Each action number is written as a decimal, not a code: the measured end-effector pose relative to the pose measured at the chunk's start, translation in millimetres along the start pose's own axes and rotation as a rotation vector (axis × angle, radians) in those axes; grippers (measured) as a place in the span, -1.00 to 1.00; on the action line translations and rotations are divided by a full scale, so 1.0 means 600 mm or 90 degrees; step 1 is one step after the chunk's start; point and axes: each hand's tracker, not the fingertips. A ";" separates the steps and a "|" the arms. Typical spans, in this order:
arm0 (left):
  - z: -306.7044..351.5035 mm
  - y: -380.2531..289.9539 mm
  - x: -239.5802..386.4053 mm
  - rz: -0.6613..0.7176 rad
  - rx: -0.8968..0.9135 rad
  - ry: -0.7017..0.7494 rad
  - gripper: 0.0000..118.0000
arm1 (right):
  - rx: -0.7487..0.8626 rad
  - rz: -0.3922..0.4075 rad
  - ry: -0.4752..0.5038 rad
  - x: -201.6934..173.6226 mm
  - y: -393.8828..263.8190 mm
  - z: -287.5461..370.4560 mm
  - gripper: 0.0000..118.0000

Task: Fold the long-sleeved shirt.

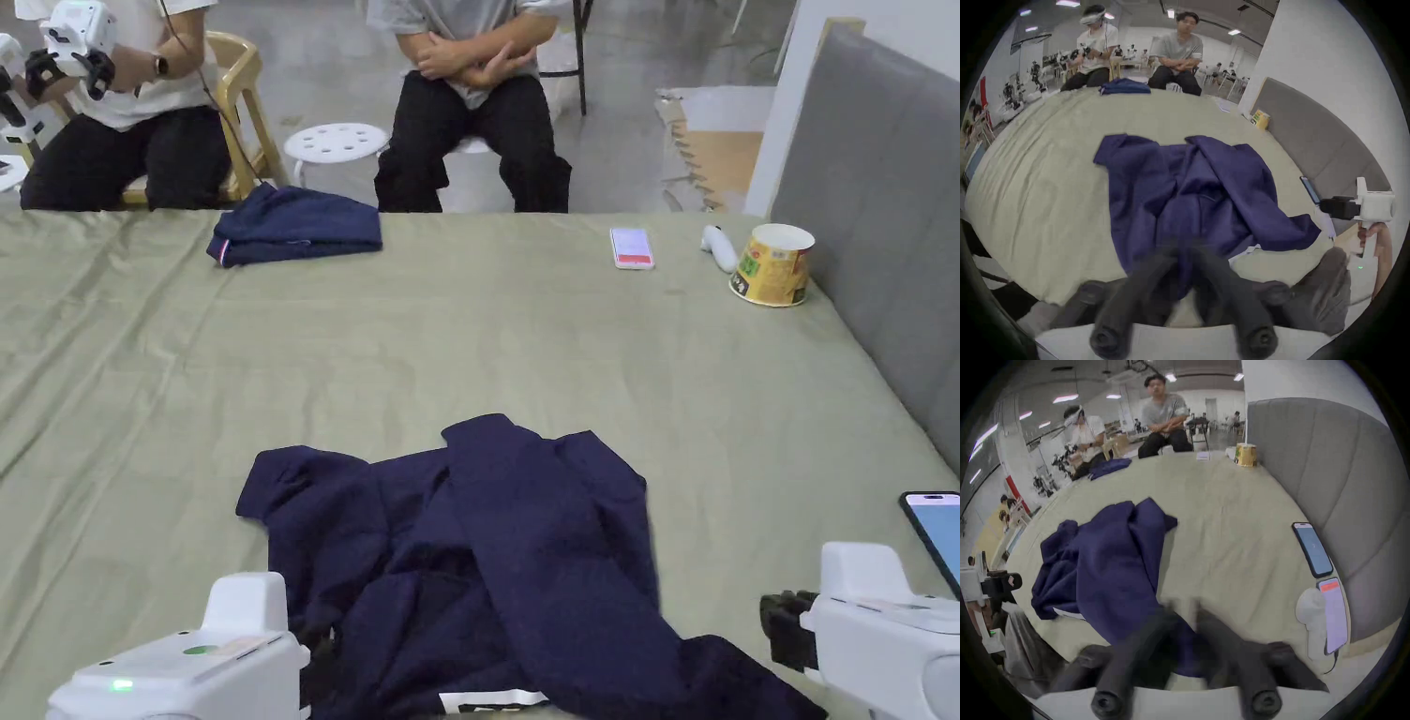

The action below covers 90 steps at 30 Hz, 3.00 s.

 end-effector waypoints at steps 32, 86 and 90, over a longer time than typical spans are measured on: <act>-0.077 -0.086 0.041 0.013 -0.131 -0.005 -0.62 | -0.061 0.194 0.057 -0.116 0.317 -0.240 0.07; -0.035 0.676 0.019 -0.029 0.254 -0.053 -0.70 | 0.297 0.116 -0.096 -0.047 0.738 0.094 -0.93; -0.146 0.581 0.007 -0.030 0.183 -0.017 -0.70 | 0.207 0.092 -0.092 -0.021 0.632 -0.064 -0.93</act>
